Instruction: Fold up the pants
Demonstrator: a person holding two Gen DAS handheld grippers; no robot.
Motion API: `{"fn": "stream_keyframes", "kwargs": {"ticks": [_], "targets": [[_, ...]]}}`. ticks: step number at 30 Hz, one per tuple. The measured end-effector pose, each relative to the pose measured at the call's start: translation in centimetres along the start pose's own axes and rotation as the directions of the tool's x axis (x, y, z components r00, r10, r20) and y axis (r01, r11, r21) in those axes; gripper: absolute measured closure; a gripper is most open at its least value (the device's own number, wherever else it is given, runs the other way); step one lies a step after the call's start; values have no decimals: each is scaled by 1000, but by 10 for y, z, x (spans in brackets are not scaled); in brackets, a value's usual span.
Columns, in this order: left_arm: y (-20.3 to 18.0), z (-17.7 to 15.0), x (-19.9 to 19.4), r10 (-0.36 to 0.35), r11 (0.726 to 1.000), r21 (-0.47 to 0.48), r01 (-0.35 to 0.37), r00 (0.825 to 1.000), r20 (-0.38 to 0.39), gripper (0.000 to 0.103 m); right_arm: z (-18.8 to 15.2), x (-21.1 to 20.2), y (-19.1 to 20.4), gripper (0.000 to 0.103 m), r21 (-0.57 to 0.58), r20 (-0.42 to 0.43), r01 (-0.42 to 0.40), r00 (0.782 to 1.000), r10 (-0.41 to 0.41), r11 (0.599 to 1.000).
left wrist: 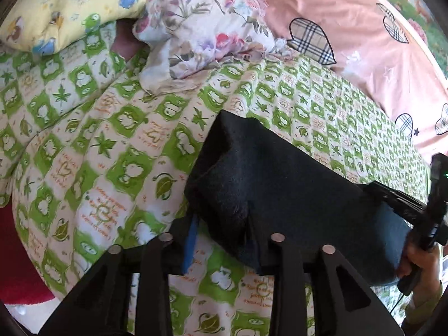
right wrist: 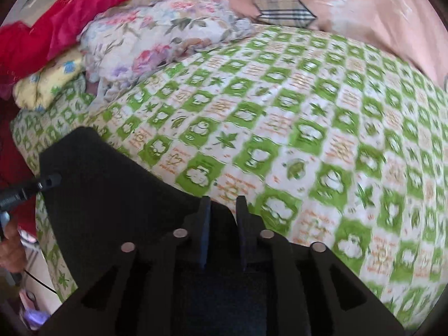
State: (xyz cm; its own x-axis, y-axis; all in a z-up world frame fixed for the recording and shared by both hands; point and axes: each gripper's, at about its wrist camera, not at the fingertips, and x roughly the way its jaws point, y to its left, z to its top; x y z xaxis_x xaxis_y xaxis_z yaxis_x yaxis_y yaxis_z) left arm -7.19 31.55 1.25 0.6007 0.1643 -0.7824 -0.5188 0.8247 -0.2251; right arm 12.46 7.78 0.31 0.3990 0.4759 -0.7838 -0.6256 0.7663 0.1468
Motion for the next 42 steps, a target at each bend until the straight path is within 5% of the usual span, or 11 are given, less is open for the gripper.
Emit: {"fn": "stream_keyframes", "kwargs": {"ticks": [4,8,15,20,32,38,42], "targets": [[1,3,-23,30,1000,6,-30,997,66,53,-11,-39,-11,77,55,70,-15,997,11,998],[-9,9,-43,13,1000,16,-14,994,106,44,-32,-73,-21,64,100,108,-22,994,11,995],[-72,8,-40,-67,988,142,56,995,69,40,-89,-119,-38,58,188,124,3,992,-27,982],[-135,-5,-29,-137,956,264,129,991,13,39,-140,-153,-61,57,305,126,45,988,-88,951],[-290,-52,-8,-241,778,559,286,958,-154,35,-228,-226,-120,45,580,159,126,952,-263,805],[-349,-66,4,-256,670,657,346,938,-234,34,-253,-247,-151,42,701,173,126,925,-338,702],[-390,-71,11,-281,586,696,415,910,-305,34,-265,-254,-165,42,762,193,97,910,-366,641]]}}
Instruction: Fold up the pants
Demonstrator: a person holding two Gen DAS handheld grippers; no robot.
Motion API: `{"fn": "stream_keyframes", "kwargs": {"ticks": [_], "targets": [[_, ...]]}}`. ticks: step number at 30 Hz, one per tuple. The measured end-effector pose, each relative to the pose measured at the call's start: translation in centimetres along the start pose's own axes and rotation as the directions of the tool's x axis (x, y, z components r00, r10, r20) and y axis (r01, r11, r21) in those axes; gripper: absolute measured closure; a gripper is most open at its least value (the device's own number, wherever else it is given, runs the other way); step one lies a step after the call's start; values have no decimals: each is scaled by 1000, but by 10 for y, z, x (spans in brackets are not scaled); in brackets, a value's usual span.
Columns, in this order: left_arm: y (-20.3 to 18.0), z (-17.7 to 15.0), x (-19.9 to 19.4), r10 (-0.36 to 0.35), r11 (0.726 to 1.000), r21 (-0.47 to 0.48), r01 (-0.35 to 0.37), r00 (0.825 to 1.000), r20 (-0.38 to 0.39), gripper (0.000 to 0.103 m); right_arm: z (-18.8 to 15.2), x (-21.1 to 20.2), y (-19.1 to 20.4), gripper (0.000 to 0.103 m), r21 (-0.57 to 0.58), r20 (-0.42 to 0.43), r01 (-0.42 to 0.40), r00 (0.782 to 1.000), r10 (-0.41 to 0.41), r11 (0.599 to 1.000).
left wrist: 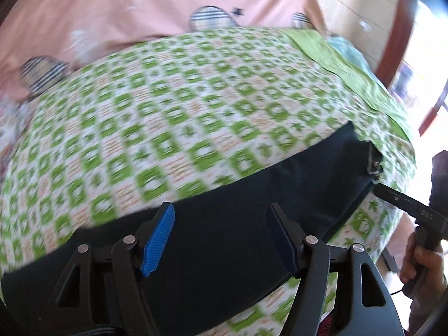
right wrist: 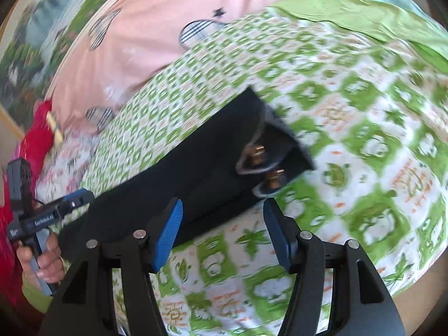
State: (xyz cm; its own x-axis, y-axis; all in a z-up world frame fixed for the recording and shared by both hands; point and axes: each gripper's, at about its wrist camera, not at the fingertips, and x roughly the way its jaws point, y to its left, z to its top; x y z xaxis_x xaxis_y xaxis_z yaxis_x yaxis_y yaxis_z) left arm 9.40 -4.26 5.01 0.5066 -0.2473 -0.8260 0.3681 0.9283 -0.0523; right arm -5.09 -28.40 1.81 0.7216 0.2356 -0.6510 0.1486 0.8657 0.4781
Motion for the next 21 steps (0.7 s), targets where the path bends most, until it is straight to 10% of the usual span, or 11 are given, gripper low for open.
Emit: {"fn": "stream_keyframes", "kwargs": {"ticks": [12,17,21], "targets": [[-82,73,75,-172,950,235,203,974,-145,32,9,10,-18,43,97,87,-45,996,37,994],[-110,90,107,-234,921,262,289,946,-224,32,10,16,-33,89,122,86,-68,995,58,990],[-132,99,133,-265,897,281,341,925,-274,34,5,12,-39,91,106,89,-101,992,91,989]]}}
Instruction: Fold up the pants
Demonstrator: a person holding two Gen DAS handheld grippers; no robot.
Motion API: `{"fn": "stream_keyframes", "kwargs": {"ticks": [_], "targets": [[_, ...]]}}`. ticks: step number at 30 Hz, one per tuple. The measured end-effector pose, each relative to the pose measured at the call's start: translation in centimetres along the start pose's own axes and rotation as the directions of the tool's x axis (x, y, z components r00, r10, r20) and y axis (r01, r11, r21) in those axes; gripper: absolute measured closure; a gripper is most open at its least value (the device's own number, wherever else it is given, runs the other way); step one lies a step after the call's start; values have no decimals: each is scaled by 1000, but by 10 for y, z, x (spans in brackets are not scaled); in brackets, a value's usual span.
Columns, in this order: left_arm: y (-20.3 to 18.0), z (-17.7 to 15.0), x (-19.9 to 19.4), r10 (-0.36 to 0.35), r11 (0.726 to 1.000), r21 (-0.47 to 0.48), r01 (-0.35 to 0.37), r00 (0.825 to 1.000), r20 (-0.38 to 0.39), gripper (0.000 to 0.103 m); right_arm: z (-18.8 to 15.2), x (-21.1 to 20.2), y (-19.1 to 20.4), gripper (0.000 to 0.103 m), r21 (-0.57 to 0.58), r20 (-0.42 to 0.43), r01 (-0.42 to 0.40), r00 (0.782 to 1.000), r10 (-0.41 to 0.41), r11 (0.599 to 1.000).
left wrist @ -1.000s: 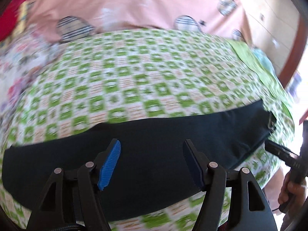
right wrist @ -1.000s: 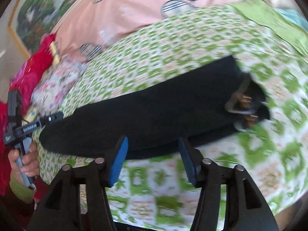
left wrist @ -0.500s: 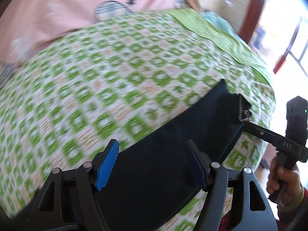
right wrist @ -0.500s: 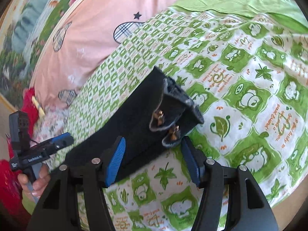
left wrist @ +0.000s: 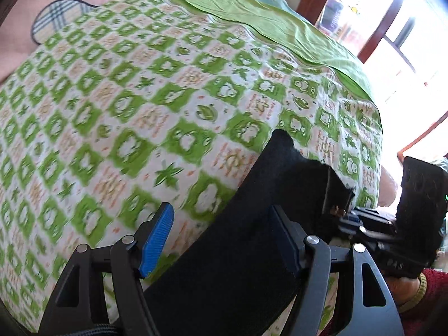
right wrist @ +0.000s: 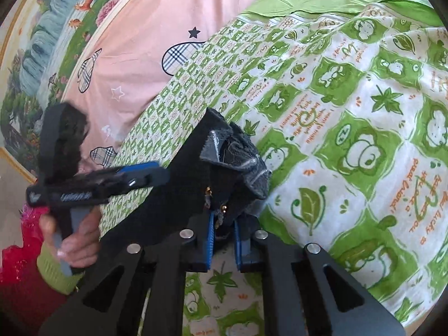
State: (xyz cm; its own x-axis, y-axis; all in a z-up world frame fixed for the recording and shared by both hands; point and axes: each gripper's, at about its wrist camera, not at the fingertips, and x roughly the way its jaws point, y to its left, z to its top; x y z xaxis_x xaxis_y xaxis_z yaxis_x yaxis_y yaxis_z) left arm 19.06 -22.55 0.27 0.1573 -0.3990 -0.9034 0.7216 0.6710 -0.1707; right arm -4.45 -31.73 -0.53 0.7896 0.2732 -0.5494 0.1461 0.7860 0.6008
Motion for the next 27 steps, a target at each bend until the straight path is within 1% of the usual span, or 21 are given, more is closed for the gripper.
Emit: {"fn": "stream_keyframes", "kwargs": {"ticks": [1,3,4,5,6,8,9,11,13,15,18,19,22,25,27], "targets": [[-3,4,6,-12,1000,8,12,1000,-10,35,-1,-1,1,91,-7,2,-1,1000,1,1000],[-10,9,18,-40,999,24,41,999,-37,43,-1,-1,0,91,-11,0,-7,1000,7,1000],[-15,12,24,-56,998,34,57,997,-50,49,-1,-1,0,91,-11,0,-11,1000,11,1000],[-19,12,27,-67,997,45,69,996,-54,60,-1,-1,-1,91,-14,-2,-12,1000,12,1000],[-23,11,28,-77,995,58,80,996,-51,66,-1,0,0,91,-18,-3,-11,1000,11,1000],[-30,11,27,-84,992,89,87,996,-40,83,-1,0,1,91,-32,-4,-6,1000,6,999],[-33,10,25,-87,991,99,89,996,-33,86,-2,-1,2,91,-40,-5,-3,1000,3,999],[-35,9,22,-82,992,98,83,996,-15,89,-1,0,4,91,-46,-5,-3,1000,3,999],[-32,6,13,-93,993,77,93,996,4,91,1,-1,8,91,-50,-4,-14,1000,14,999],[-29,2,-1,-105,993,60,102,994,37,91,3,-4,15,91,-65,5,-41,999,41,997],[-25,-8,-26,-108,994,43,104,990,92,92,7,-9,33,91,-114,9,-114,993,116,987],[-24,-10,-34,-109,994,38,105,988,106,92,9,-11,42,91,-136,5,-154,988,156,979],[-18,-24,-63,-106,994,23,103,981,163,92,9,-12,65,91,-189,-17,-237,971,239,953],[-8,-41,-91,-102,995,2,104,972,212,92,5,-7,96,91,-258,-59,-314,949,309,914],[-1,-54,-108,-82,996,-17,89,968,239,92,2,-1,112,91,-283,-83,-348,937,339,894]]}}
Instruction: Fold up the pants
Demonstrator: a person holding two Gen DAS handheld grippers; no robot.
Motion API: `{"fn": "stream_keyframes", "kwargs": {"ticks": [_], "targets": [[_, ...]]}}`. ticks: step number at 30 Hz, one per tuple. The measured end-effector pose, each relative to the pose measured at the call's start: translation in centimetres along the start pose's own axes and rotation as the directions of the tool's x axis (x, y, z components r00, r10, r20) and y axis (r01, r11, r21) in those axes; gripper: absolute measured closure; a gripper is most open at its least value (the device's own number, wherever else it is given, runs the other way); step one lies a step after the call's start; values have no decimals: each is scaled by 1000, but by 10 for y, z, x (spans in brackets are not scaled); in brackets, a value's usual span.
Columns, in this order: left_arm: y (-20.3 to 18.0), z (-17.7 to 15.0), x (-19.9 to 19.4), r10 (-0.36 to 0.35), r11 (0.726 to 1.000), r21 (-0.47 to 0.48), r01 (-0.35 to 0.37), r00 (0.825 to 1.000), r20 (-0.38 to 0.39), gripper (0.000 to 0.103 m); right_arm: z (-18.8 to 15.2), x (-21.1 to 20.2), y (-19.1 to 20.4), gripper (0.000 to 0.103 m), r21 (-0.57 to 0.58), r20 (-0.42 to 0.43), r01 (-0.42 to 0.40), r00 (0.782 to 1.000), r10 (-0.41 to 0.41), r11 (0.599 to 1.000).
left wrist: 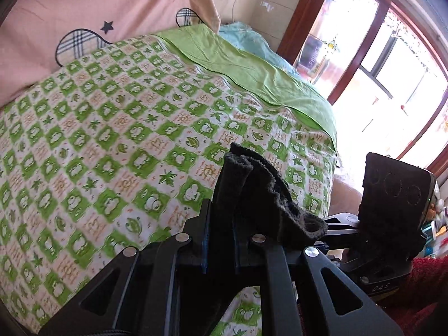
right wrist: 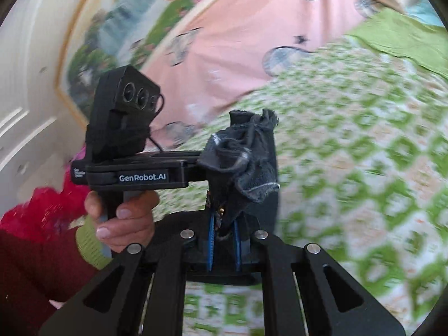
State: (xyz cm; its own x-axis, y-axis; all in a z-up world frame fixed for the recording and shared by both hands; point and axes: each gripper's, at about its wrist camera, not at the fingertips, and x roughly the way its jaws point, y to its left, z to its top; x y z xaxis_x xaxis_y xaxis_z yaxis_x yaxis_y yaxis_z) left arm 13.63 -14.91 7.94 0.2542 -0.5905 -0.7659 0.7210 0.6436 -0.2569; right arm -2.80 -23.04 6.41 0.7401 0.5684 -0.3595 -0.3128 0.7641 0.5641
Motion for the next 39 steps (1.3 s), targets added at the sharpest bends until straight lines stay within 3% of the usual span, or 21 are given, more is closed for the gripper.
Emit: {"fn": "stream_keyframes", "kwargs": {"ticks": [7,12,26,29,33,39], "targets": [[26,-41,-54,80,994,-76,-75,995,58,95,-9,43,38,91,-74,-102,-114,989,106,991],[48,-76,-64,114,982,-162,-101,991,70,95,-19,73,50,91,-114,-182,-138,976,116,984],[104,-159,-60,169,886,-445,-132,985,43,93,-45,131,58,87,-189,-362,-121,931,46,974],[108,-169,-66,195,863,-482,-149,980,47,92,-48,133,56,83,-171,-387,-122,921,47,978],[111,-183,-74,226,838,-519,-169,973,49,88,-55,138,56,61,-153,-416,-144,907,68,978],[111,-203,-91,276,791,-579,-198,960,50,72,-55,141,68,54,-163,-425,-165,901,82,973]]}}
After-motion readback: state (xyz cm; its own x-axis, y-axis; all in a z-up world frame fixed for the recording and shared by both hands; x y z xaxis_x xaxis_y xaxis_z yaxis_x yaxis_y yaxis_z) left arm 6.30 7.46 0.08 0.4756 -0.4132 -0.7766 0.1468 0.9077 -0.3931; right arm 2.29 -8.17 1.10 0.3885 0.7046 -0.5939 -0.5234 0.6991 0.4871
